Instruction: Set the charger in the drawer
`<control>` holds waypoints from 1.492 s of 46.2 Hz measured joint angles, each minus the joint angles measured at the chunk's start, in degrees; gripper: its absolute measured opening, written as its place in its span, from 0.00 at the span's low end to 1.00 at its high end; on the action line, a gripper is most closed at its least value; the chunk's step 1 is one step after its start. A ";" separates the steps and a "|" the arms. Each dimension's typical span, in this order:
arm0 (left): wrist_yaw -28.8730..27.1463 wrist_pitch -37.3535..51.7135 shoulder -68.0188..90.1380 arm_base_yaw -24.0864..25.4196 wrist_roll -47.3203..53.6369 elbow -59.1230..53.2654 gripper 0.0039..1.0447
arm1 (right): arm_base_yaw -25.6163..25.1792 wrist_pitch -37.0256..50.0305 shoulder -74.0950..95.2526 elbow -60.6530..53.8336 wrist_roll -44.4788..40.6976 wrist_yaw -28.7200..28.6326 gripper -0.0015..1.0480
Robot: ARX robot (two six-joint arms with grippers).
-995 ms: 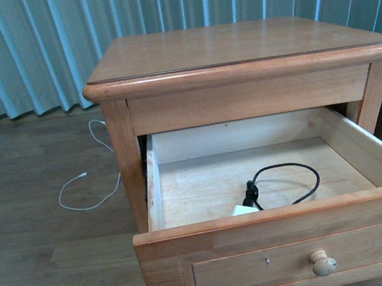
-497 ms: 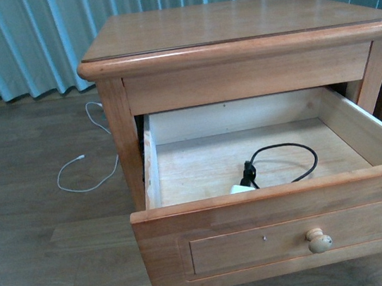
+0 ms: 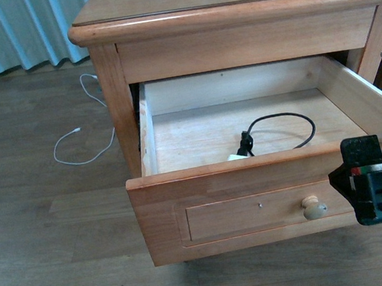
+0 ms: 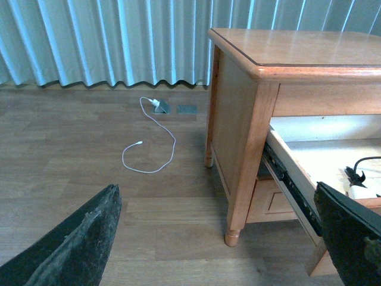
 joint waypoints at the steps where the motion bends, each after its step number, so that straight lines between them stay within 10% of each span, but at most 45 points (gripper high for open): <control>1: 0.00 0.00 0.00 0.00 0.00 0.00 0.94 | 0.04 0.42 0.59 0.26 0.00 0.00 0.92; 69: 0.00 0.00 0.00 0.00 0.00 0.00 0.94 | 2.86 19.67 40.24 38.80 -0.20 13.00 0.92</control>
